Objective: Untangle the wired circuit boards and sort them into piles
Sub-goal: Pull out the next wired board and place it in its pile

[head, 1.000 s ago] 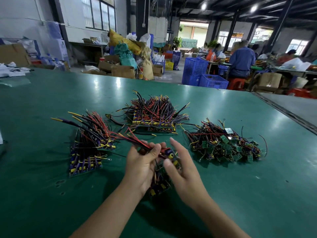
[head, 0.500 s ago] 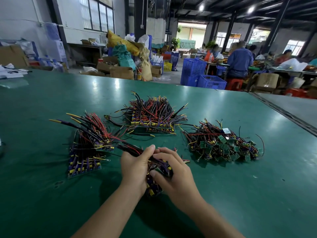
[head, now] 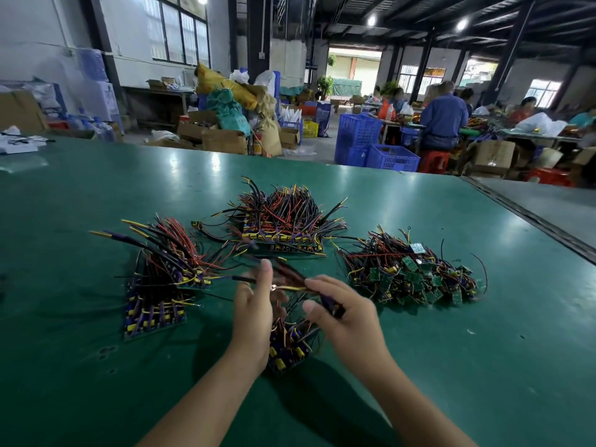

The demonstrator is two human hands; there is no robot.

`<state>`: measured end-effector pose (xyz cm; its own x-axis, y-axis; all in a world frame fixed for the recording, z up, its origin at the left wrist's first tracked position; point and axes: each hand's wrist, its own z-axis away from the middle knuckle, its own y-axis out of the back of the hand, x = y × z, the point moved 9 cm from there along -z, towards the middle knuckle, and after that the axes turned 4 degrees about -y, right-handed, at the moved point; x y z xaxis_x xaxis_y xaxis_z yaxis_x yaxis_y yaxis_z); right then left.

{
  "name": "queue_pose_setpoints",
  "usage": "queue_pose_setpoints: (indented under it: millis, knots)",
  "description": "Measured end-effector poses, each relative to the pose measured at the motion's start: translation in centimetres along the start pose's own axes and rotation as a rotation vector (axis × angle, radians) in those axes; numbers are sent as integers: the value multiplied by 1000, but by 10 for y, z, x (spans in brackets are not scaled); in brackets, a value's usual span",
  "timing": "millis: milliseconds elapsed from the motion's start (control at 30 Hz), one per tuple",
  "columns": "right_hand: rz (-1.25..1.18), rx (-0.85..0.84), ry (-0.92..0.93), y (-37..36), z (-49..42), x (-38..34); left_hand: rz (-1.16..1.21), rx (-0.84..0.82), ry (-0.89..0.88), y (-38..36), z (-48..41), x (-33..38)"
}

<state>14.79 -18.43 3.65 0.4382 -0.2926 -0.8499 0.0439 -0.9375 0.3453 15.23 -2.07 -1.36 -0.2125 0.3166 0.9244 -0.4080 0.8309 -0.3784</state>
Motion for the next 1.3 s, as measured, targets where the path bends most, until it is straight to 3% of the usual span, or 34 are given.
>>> queue_pose_setpoints:
  millis: [200,333,400,533,600,733,867,933,1033,1167,1233,1300]
  knots:
    - [356,333,45,69,-39,-4,-238,-56,-305,-3,7,22]
    - [555,447,11,113,-67,2,-299,-92,-329,-7,8,18]
    - [678,399,-40,121,-79,14,-319,-90,-327,-6,6,16]
    - [1306,224,-283,119,-85,48,-354,-102,-300,-5,5,13]
    - [1385,171,-277,113,-86,53,-365,-105,-290,-5,6,14]
    - [1388,157,-181,101,-88,57,-370,-93,-289,-4,7,16]
    - [1412,-71,-200,85,-87,75,-400,-46,-308,1,5,19]
    - [1397,-104,-221,84,-89,77,-497,-6,-311,8,1,19]
    - [1351,-61,-203,80,-89,65,-736,-29,-259,15,-7,13]
    - [1066,132,112,53,-61,17,-1024,-184,-194,14,-11,4]
    - [888,20,78,31,-43,12,-1112,-242,-208,13,-9,4]
    - [828,-215,1,-1,-21,19,-1198,-250,-239,17,-8,10]
